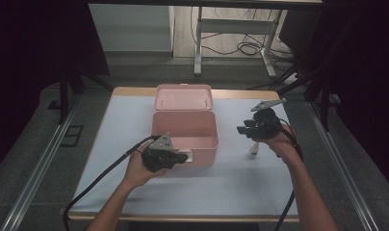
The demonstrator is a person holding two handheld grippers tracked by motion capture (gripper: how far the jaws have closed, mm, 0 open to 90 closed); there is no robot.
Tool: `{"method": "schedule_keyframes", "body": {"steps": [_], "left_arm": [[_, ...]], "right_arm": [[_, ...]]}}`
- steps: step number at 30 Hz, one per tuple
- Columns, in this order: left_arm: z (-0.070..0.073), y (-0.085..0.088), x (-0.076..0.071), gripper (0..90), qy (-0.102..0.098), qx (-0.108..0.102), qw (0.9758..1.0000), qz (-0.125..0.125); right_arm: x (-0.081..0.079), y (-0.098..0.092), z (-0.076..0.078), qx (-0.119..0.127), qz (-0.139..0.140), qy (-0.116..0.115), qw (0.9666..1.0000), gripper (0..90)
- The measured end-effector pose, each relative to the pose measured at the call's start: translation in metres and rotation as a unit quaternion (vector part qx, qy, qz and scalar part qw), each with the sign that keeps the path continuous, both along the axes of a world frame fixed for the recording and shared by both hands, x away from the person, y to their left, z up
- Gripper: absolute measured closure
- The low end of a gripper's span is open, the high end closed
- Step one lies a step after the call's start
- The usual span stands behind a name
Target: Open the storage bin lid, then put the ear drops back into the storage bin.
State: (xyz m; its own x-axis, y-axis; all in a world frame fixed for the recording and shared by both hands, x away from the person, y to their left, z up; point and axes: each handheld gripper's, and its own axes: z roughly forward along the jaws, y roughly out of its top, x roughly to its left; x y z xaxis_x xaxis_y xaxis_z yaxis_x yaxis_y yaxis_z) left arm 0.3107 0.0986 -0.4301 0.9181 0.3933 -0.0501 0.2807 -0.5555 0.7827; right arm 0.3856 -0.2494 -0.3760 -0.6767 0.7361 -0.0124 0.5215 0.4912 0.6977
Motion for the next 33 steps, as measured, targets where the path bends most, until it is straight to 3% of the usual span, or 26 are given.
{"method": "schedule_keyframes", "body": {"steps": [9,17,20,33], "left_arm": [[0.000,0.000,0.000,88.0,0.002,-0.003,1.0000,0.002],[0.000,0.000,0.000,87.5,0.002,-0.002,1.0000,0.001],[-0.001,0.000,0.000,84.9,0.001,0.013,0.9999,-0.003],[-0.001,0.000,0.001,84.9,0.006,0.009,0.9999,-0.002]], "right_arm": [[-0.002,-0.011,-0.007,-0.052,-0.008,0.033,0.9980,50.5],[-0.001,-0.015,-0.012,-0.070,-0.010,0.046,0.9964,49.6],[0.000,-0.016,-0.015,-0.077,-0.010,0.052,0.9956,49.2],[0.003,-0.020,-0.017,-0.098,-0.012,0.074,0.9924,48.0]]}}
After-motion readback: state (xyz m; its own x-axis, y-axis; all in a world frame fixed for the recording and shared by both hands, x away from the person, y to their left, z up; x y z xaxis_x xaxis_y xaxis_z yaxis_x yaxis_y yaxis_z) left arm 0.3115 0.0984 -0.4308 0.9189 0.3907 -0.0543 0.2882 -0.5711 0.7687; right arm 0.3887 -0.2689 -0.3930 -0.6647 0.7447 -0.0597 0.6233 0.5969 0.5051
